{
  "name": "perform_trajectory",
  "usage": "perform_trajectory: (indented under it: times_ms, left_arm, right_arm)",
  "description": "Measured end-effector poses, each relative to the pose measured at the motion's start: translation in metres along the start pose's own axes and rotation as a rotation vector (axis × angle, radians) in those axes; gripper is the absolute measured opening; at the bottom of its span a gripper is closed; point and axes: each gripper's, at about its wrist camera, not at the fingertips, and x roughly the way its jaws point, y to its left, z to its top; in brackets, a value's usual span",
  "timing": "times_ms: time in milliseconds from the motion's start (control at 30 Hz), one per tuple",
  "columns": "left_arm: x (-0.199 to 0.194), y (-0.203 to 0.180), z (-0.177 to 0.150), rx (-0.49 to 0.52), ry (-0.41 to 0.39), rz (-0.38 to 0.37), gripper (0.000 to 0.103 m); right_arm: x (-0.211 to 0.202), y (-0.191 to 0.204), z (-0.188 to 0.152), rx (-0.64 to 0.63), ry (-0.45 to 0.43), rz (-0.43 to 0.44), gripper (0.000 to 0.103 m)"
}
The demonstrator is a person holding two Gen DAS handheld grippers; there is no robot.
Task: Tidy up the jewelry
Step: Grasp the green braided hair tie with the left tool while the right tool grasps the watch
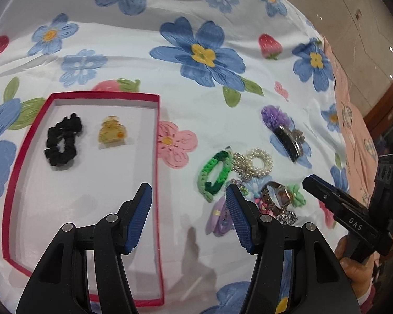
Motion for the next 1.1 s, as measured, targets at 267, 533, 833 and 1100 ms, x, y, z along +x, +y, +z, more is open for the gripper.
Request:
perform_trajectory:
  times_ms: [267, 533, 833, 1100]
  left_arm:
    - [0.021, -0.023, 0.008, 0.085, 0.038, 0.018, 0.058]
    - [0.046, -0.027, 0.020, 0.125, 0.077, 0.040, 0.058]
    - [0.083, -0.036, 0.023, 0.191, 0.130, 0.075, 0.058]
    - [0.116, -0.045, 0.021, 0.241, 0.193, 0.077, 0.049]
  right_arm:
    - [0.003, -0.017, 0.001, 0.014, 0.008, -0.018, 0.046]
    - [0.021, -0.025, 0.008, 0.010, 0.030, -0.032, 0.046]
    - [0.033, -0.031, -0.002, -0.014, 0.091, -0.034, 0.046]
    - [0.061, -0.025, -0.015, -0.103, 0.189, -0.042, 0.034]
